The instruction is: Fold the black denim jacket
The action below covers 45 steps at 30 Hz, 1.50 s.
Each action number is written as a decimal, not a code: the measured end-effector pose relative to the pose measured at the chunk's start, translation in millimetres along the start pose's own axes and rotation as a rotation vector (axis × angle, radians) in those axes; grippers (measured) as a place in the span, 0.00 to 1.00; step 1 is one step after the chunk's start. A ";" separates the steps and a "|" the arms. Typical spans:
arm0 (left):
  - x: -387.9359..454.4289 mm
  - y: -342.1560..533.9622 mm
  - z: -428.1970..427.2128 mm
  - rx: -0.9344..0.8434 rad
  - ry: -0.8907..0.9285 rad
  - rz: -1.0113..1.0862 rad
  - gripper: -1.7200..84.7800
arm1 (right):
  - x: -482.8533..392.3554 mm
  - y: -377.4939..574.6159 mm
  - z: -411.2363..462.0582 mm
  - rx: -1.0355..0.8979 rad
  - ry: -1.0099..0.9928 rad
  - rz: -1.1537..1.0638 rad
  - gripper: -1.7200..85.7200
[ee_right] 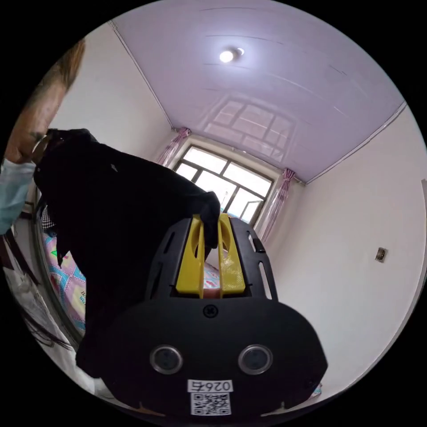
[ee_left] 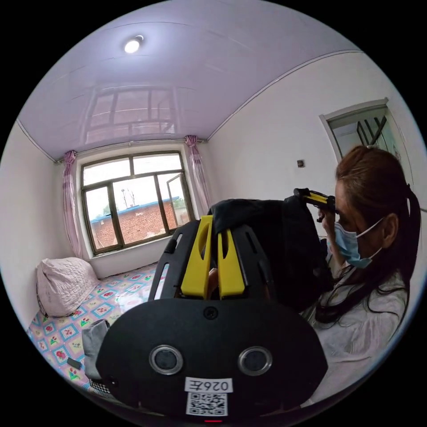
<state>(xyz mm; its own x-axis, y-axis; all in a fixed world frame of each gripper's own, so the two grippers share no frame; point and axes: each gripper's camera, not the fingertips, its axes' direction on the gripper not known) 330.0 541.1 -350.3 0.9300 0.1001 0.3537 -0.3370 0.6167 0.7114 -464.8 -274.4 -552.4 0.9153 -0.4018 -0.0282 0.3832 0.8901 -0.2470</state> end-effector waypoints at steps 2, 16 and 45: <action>0.6 -2.8 10.5 -0.011 -0.004 0.004 0.01 | -2.1 -4.4 -11.6 0.026 0.058 -0.013 0.02; -161.3 53.3 402.0 -0.444 0.090 -0.345 0.03 | 90.4 95.0 370.0 -0.416 -0.149 0.070 0.03; -216.5 394.8 537.1 -0.912 0.209 -0.844 0.08 | 67.0 464.1 501.2 -0.959 -0.435 0.816 0.08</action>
<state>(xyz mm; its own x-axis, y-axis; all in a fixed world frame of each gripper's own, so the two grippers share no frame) -83.3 343.6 180.2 0.8394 -0.5170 -0.1678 0.5185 0.8542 -0.0383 -163.3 219.6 -183.5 0.8727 0.4319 -0.2278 -0.3648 0.2665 -0.8921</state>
